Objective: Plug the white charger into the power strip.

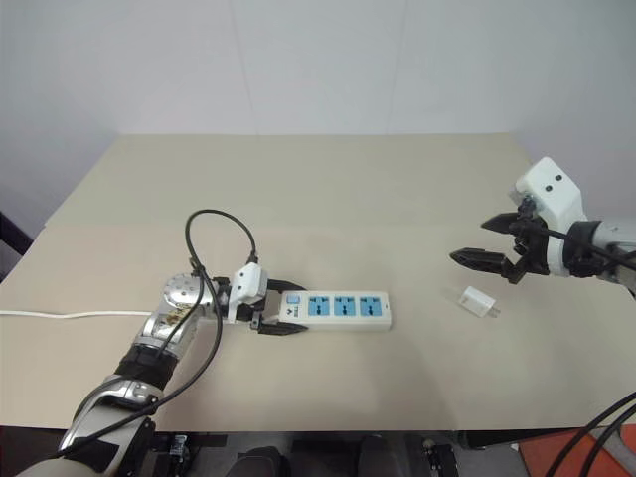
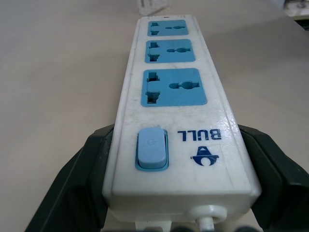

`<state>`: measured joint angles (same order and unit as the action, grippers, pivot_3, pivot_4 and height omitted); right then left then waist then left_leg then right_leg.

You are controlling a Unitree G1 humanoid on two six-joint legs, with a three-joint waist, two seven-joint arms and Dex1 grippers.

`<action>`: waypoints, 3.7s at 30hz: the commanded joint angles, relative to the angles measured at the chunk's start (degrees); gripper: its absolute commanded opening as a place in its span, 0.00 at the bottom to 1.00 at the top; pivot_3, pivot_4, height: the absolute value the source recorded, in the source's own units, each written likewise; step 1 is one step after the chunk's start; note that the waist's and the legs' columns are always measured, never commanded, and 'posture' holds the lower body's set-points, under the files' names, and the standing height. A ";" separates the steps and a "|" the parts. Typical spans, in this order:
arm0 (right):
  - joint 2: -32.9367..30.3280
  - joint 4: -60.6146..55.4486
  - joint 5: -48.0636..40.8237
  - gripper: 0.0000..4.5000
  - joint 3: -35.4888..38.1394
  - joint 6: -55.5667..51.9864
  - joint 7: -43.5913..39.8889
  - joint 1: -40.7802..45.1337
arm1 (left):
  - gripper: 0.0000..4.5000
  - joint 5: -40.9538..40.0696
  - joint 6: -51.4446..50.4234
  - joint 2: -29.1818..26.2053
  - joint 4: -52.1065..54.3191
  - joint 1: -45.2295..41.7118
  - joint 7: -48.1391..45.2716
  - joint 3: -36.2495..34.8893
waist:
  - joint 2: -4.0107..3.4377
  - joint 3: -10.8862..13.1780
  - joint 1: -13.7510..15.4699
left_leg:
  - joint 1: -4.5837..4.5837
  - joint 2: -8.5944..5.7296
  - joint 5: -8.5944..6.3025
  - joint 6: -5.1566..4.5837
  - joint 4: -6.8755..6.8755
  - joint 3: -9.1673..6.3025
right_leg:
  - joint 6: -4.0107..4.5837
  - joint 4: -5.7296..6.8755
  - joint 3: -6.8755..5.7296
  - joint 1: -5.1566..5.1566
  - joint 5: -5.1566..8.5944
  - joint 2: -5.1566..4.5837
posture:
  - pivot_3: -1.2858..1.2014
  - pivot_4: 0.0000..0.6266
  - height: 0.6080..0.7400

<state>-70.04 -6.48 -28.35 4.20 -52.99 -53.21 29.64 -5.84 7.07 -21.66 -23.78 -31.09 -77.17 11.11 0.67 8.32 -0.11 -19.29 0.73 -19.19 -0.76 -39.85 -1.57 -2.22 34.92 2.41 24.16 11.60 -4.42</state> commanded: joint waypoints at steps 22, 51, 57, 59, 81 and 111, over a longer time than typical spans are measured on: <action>6.71 20.33 27.25 1.00 -32.31 3.36 -18.40 21.47 | 0.73 1.52 -4.51 -1.15 5.10 1.96 5.69 4.83 | -0.05 -0.03 0.05 | 0.02 -0.01 0.02 0.03 -0.02 0.02 | 0.00 -0.02 -0.01 0.01 0.00 -0.01 | 0.52 0.24 1.00; 18.70 38.34 42.23 0.96 -37.43 11.41 -24.63 24.85 | 0.73 0.59 -6.40 -3.51 7.98 3.33 4.96 6.62 | -0.08 -0.05 -0.50 | 0.03 -0.01 0.03 0.06 -0.01 0.01 | 0.00 0.06 -0.05 -0.04 0.00 0.00 | 0.52 0.24 1.00; 19.09 40.45 43.30 0.58 -37.28 12.87 -25.08 25.05 | 0.73 0.49 -6.71 -3.81 8.65 3.73 5.22 6.71 | -0.08 -0.06 -0.48 | 0.06 -0.02 0.05 0.08 -0.03 0.01 | 0.00 0.06 -0.05 -0.08 0.00 -0.01 | 0.52 0.24 1.00; 19.08 40.68 43.52 0.43 -37.29 13.12 -25.39 25.05 | 0.73 0.50 -6.74 -3.84 8.75 3.77 5.36 6.76 | -0.08 -0.06 -0.48 | 0.07 -0.01 0.04 0.08 -0.03 0.01 | 0.01 0.06 -0.05 -0.08 0.00 -0.01 | 0.52 0.24 1.00; 37.09 2.78 17.51 0.25 -4.98 5.07 -10.51 16.49 | 0.73 0.23 -7.15 -5.76 6.78 1.77 4.17 6.81 | -0.06 -0.10 -0.55 | 0.01 0.00 0.06 0.10 -0.01 -0.22 | 0.02 0.20 -0.15 -0.01 -0.02 0.02 | 0.52 0.24 1.00; 51.45 5.69 11.64 0.25 -16.81 31.36 -9.48 -0.25 | 0.73 -1.33 -9.32 -9.76 11.11 5.23 4.22 6.04 | -0.07 -0.10 -2.29 | 0.12 0.00 0.07 0.13 0.02 -0.22 | 0.03 0.21 -0.14 -0.04 -0.02 0.06 | 0.52 0.24 1.00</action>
<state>-18.85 -1.16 -16.85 -12.41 -24.78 -62.28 29.64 -8.48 -1.62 -30.02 -13.43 -26.94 -72.13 15.98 0.60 8.22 -2.40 -19.18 0.73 -19.11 -0.63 -39.83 -1.79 -2.19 35.12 2.28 24.13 11.59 -4.37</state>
